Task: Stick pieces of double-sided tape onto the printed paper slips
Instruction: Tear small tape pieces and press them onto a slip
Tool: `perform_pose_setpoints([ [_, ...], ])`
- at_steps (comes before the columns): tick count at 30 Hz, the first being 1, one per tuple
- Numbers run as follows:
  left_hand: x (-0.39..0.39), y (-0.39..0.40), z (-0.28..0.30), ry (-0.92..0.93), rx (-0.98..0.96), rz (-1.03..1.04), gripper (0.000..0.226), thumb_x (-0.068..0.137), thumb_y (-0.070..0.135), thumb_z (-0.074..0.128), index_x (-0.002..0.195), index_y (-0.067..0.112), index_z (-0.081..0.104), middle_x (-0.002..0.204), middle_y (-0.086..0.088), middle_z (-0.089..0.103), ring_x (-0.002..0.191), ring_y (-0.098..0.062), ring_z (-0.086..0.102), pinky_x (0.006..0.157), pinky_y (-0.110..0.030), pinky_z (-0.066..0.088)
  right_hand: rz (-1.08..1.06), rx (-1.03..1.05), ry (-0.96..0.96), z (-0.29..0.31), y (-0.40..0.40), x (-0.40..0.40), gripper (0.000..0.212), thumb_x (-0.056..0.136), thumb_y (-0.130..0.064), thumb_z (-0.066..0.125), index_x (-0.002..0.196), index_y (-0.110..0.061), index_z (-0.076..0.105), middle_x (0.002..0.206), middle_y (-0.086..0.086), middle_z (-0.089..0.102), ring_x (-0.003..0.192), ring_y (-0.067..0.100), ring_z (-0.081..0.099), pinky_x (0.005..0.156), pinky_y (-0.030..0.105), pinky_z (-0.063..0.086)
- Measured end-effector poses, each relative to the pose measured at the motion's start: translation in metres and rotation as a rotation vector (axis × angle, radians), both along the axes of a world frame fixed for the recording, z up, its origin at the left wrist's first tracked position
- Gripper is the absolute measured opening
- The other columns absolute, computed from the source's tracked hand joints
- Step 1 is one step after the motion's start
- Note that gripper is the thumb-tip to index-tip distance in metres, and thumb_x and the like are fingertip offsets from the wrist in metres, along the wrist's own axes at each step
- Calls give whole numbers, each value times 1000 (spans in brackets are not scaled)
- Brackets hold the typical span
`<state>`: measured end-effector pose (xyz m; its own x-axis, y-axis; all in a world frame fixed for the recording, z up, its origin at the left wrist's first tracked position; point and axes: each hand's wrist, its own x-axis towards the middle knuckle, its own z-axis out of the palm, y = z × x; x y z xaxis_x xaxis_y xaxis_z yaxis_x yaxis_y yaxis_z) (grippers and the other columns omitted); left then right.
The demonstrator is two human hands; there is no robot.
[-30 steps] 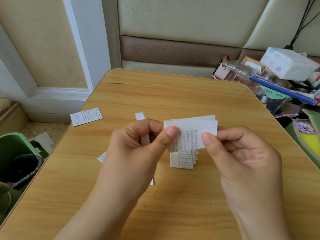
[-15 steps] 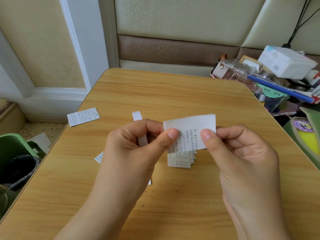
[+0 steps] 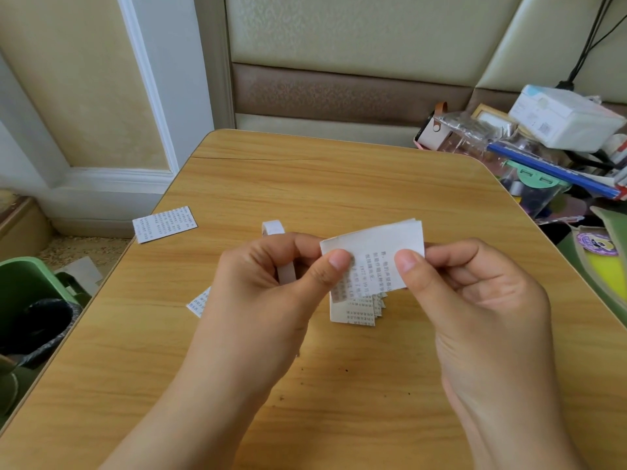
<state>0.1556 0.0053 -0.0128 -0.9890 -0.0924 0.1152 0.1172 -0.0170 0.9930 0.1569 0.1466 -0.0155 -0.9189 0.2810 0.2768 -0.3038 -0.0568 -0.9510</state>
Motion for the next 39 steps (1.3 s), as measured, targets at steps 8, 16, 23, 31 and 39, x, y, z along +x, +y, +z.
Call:
perform_pose_setpoints([
  [8, -1, 0, -1, -22, -4, -12, 20, 64, 40, 67, 66, 20, 71, 66, -29, 53, 54, -24, 43, 40, -21, 34, 12, -32, -68, -4, 1, -2, 3, 67, -23, 73, 64, -23, 71, 61, 2, 68, 58, 10, 62, 57, 17, 48],
  [16, -1, 1, -6, -21, 22, -4, 19, 63, 35, 81, 58, 21, 69, 54, -6, 39, 53, -21, 32, 38, -17, 29, -27, -61, -28, -5, -2, -2, 11, 60, -19, 80, 60, -20, 69, 60, -1, 69, 58, 7, 63, 58, 14, 48],
  [23, -3, 1, -10, -14, 56, -19, 14, 66, 37, 69, 62, 23, 71, 59, -18, 48, 62, -23, 44, 44, -22, 35, -6, -59, -11, -5, -1, -3, 14, 64, -12, 79, 60, -22, 69, 63, -2, 70, 60, 5, 63, 59, 12, 47],
  [31, -3, 0, -10, 3, 20, -14, 15, 67, 38, 69, 65, 24, 72, 75, -33, 54, 65, -26, 49, 49, -25, 39, -37, -10, -33, -5, -1, -2, 6, 67, -19, 75, 64, -21, 70, 61, 0, 70, 57, 7, 62, 58, 14, 47],
  [39, -1, 1, -8, 14, -19, 13, 18, 65, 37, 78, 63, 21, 71, 61, -27, 48, 55, -24, 40, 40, -15, 32, -71, 23, -40, -6, -1, -2, 9, 68, -26, 78, 65, -24, 71, 59, -1, 69, 54, 8, 61, 56, 16, 47],
])
